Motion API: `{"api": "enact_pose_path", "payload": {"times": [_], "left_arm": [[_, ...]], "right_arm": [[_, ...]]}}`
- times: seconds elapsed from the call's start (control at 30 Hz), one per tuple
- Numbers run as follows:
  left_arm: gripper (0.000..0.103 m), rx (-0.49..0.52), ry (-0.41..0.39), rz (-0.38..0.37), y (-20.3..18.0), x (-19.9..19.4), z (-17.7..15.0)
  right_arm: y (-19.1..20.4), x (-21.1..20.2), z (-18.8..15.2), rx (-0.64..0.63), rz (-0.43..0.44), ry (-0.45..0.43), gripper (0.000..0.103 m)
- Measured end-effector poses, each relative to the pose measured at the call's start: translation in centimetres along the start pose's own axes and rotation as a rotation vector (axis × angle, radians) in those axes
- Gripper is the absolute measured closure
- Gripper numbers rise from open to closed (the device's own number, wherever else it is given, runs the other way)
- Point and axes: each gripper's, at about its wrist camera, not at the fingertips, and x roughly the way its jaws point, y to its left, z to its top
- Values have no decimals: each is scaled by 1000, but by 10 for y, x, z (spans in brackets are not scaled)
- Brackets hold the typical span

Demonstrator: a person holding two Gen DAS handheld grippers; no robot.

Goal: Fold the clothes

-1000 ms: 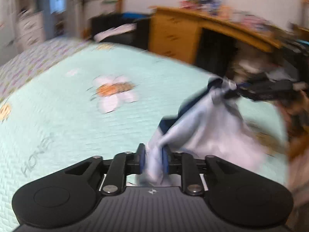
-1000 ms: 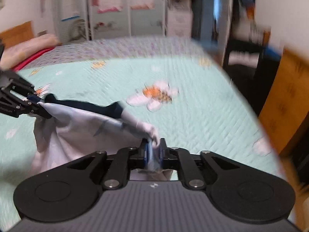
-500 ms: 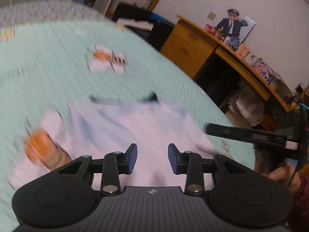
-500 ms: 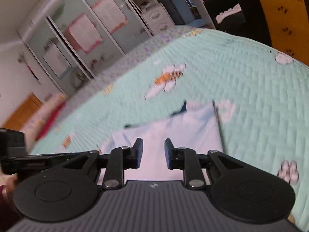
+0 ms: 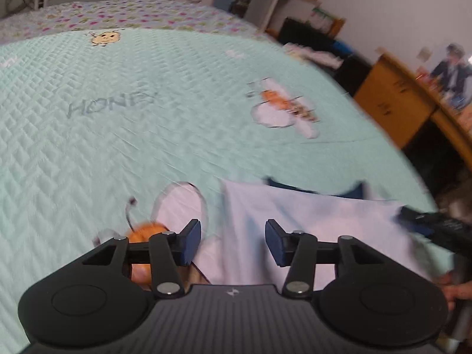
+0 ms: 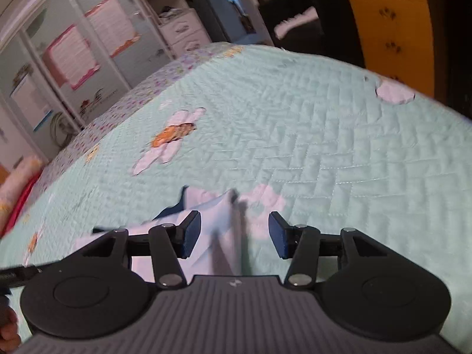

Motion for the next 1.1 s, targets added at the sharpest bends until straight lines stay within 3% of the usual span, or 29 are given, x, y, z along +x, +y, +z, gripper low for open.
{"api": "enact_pose_path", "payload": {"times": [0.07,0.13,0.2,0.23,0.33,0.4,0.53,0.67,0.73,0.8,0.87,0.97,1.03,1.1], "left_arm": [[47,-23,-2,-24,6,7,1],[40,-52,-8,-90,10,8,-1],[40,-57,-19,-125,10,9,-3],[44,-53,-25,-121,10,9,-3],[94,-51,-40,-123,10,8,-6],[94,-62,-71,-108,11,3,-10],[94,-66,-120,-35,6,-4,-18],[90,-74,-75,-36,6,7,-17],[87,-83,-73,-49,10,6,-15],[77,-72,-92,-2,10,-6,-13],[76,-35,-153,62,6,-28,-15],[72,-48,-211,-25,-2,-68,-32],[71,-6,-167,-100,-17,-82,-51],[67,53,-51,-120,-34,-76,-71]], "right_arm": [[0,5,2,1,14,4,59],[-1,11,4,1,27,9,88],[-1,16,5,2,41,13,93],[-1,19,6,2,48,16,94],[-2,27,9,3,69,22,98],[-2,31,10,-1,75,24,100],[1,34,10,-32,54,16,100],[5,37,9,-62,32,7,99],[6,38,9,-78,22,3,96],[7,34,9,-83,0,-10,85],[10,13,9,-92,-41,-48,80],[21,-21,-2,-90,43,-38,80],[27,-31,-17,-79,82,29,80],[34,-39,-33,-76,106,100,77]]}}
